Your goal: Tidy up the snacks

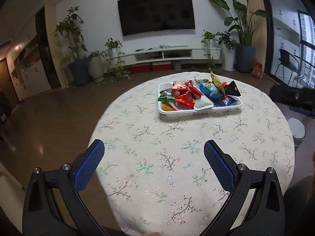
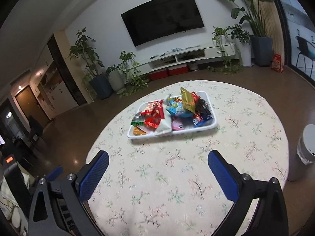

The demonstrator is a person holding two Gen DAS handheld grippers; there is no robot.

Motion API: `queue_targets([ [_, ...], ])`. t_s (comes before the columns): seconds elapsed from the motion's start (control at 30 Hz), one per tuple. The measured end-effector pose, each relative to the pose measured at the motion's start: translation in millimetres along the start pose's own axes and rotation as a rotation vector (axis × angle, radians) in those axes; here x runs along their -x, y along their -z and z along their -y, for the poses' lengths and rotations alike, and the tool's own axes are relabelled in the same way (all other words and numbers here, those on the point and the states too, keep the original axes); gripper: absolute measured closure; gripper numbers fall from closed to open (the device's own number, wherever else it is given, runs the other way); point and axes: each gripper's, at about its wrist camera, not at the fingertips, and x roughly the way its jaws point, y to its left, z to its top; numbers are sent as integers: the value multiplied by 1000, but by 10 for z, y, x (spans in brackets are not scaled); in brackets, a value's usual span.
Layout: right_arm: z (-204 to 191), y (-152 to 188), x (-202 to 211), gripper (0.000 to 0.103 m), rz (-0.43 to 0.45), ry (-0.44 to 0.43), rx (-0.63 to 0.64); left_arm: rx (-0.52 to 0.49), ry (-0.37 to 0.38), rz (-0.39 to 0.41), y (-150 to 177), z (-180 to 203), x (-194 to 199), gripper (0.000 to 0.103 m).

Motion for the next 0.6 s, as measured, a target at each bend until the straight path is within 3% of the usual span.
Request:
queue_targets([
  [0.13,-32,102,174,0,27,73,31,54,-20,4,32,-71,160,0],
  [0.33,-204,249,374,0,54,177,140,-2,12,-4,-33,34,264,0],
  [0.6,-320,428,465,0,48,222,192,8,38,-45,-42,105,272,0],
])
